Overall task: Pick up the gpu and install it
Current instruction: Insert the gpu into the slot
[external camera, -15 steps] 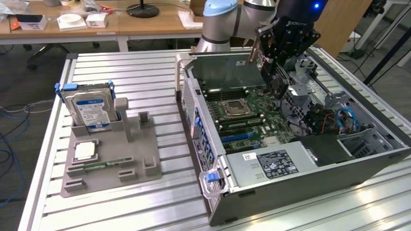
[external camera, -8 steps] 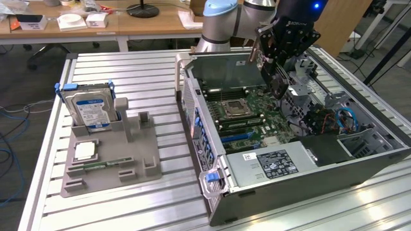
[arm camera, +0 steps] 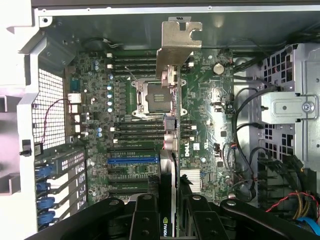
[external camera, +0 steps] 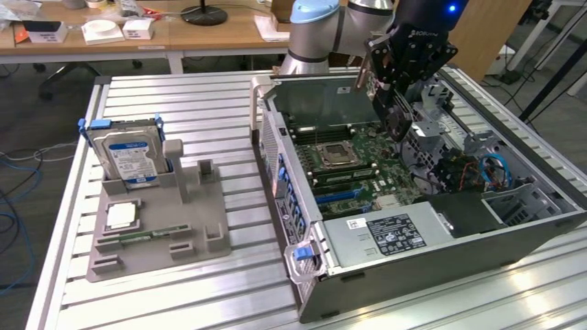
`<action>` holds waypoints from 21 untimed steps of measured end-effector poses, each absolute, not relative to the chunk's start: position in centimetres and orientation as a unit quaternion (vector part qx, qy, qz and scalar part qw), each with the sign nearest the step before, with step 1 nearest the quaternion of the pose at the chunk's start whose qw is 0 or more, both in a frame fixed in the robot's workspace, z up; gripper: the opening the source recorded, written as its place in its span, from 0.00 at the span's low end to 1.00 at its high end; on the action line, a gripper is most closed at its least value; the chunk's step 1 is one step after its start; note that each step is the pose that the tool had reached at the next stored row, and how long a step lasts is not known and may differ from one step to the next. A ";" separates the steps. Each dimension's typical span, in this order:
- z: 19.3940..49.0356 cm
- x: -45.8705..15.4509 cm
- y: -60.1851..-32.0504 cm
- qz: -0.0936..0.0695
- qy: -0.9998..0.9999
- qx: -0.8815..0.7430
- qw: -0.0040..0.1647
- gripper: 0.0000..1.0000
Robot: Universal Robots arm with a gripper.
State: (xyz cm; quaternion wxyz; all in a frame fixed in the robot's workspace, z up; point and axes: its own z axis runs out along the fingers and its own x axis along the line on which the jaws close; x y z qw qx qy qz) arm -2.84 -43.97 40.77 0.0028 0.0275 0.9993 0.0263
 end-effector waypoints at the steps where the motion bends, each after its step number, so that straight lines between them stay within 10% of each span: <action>1: 40.8 -2.8 -44.0 0.026 0.999 0.027 0.003 0.26; 21: 40.8 -2.8 -44.0 0.026 1.000 0.005 0.002 0.26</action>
